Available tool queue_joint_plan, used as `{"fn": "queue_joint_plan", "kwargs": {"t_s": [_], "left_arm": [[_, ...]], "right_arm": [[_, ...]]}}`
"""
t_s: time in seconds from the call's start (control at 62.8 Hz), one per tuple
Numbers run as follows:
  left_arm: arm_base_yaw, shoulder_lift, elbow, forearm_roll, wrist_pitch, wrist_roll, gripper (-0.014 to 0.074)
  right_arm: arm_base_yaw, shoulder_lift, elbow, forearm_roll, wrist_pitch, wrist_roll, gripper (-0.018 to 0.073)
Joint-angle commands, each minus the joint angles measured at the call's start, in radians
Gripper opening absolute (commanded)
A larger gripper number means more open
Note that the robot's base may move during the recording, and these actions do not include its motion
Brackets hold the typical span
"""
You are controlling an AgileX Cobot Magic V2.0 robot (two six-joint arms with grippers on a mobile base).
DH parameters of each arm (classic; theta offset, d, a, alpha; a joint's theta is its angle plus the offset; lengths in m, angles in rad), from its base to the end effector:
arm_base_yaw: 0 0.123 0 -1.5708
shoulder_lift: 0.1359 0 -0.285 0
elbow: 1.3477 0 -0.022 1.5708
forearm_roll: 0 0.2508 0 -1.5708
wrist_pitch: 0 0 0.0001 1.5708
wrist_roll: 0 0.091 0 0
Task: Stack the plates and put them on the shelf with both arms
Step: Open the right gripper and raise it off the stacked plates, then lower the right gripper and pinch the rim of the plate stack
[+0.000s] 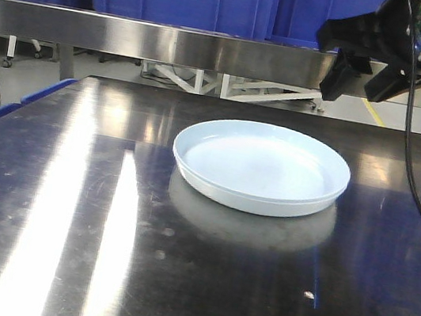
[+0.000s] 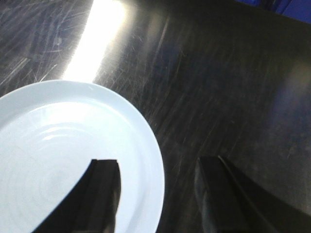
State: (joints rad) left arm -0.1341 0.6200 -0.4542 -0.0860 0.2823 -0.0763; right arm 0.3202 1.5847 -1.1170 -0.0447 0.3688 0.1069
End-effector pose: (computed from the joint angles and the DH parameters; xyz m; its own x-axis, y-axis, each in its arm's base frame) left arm 0.1280 -0.0195 0.2886 -0.3693 -0.1098 -0.9228 0.0987 0.9827 -0.1564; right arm 0.3328 0.1088 0.2701 -0.6647 -0.1518 -0.7316 -0.2608 0.9647 0.0368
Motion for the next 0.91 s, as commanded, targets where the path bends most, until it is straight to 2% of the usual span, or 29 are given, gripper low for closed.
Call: {"fn": "queue_joint_plan", "kwargs": {"t_s": [0.0, 0.892], "left_arm": [[-0.001, 0.000, -0.028, -0.004, -0.080, -0.009, 0.0092], [-0.001, 0.000, -0.028, -0.004, -0.080, -0.009, 0.0092]], "right_arm": [[0.000, -0.034, -0.040, -0.004, -0.040, -0.006, 0.0455], [0.000, 0.144, -0.038, -0.004, 0.019, -0.006, 0.0455]]}}
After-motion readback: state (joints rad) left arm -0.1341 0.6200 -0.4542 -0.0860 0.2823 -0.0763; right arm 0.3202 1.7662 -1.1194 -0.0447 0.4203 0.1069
